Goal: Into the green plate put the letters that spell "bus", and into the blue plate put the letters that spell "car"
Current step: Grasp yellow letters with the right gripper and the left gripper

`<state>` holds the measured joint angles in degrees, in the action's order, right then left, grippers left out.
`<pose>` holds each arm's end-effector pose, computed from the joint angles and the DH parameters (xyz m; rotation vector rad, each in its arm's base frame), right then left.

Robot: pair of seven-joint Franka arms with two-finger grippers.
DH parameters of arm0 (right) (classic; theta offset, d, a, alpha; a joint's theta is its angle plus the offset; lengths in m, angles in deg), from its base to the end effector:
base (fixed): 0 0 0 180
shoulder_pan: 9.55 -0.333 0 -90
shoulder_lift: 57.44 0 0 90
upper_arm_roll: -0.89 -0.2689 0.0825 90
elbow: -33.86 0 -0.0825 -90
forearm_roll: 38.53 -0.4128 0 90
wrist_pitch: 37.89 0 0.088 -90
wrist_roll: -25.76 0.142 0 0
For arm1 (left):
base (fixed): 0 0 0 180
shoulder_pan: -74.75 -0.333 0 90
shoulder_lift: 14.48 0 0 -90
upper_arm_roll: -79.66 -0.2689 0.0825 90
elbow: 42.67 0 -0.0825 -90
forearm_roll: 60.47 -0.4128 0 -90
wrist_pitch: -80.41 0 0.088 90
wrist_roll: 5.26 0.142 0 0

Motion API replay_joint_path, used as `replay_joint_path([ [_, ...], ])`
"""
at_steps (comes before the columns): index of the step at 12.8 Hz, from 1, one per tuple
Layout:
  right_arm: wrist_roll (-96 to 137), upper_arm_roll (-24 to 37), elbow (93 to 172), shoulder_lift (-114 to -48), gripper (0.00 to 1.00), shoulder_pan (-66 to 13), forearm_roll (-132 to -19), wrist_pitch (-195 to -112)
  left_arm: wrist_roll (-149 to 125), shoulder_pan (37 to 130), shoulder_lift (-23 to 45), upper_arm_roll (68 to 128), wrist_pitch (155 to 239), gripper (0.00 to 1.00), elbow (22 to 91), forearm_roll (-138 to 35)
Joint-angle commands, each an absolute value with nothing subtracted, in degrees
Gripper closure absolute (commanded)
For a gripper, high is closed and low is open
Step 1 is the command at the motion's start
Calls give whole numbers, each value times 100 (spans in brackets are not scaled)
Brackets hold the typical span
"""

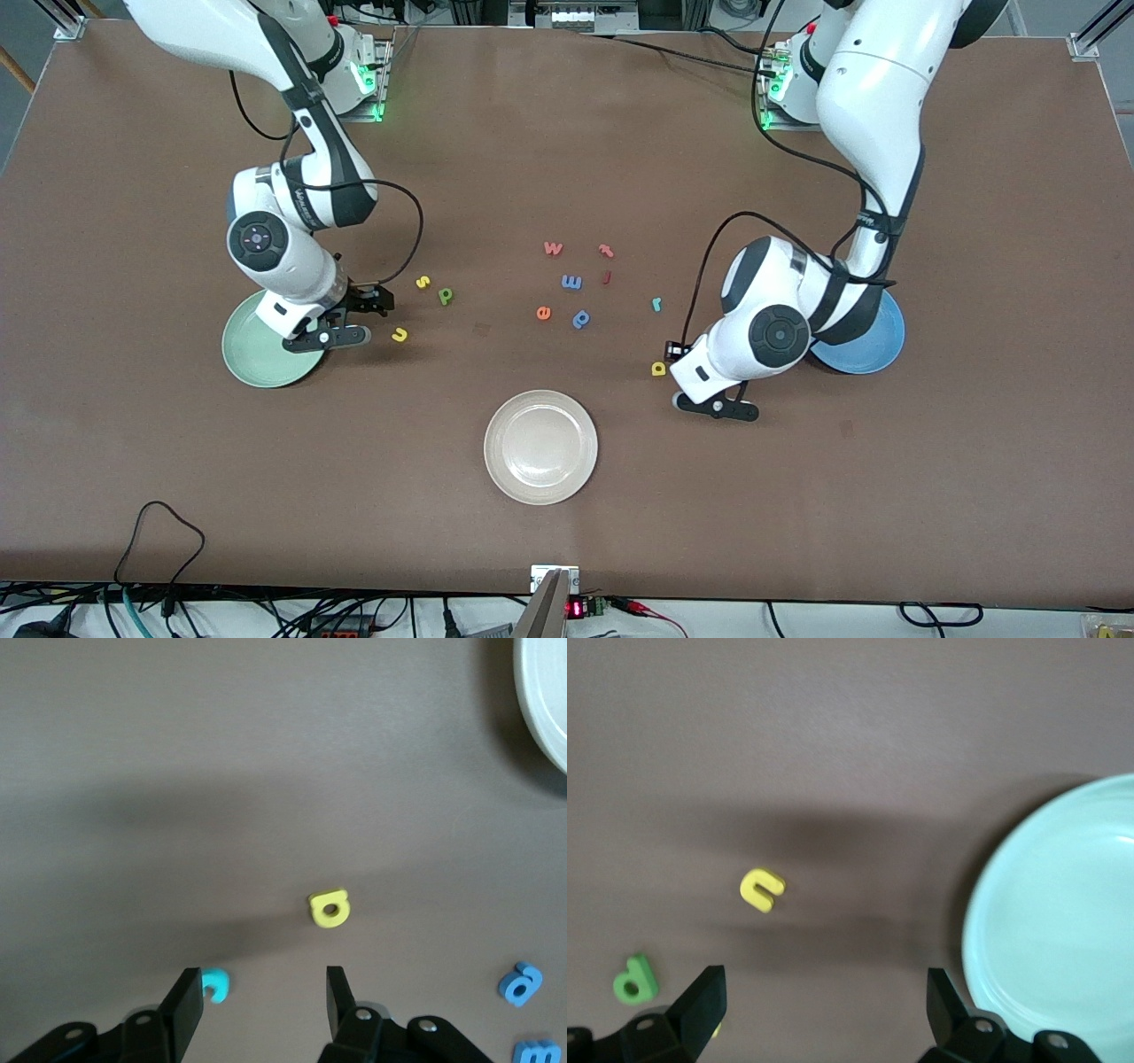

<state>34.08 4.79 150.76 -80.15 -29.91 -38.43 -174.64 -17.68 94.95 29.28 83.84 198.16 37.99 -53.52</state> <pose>0.5675 0.1657 0.1426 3.0950 0.2294 -0.0652 0.6396 -0.2953 0.1558 3.0147 -0.1942 -0.2397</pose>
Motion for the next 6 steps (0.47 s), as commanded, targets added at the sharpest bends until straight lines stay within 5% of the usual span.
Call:
replay_joint_path([
  [1,3770,528,14901,-8379,0,-3143,-3906,-17815,-1801,9619,3297,8318,19976,36,3555,-5238],
  [6,3930,528,14487,-8846,1,-3249,-3906,-17921,-1774,9751,3526,8327,20398,36,3529,-5247],
])
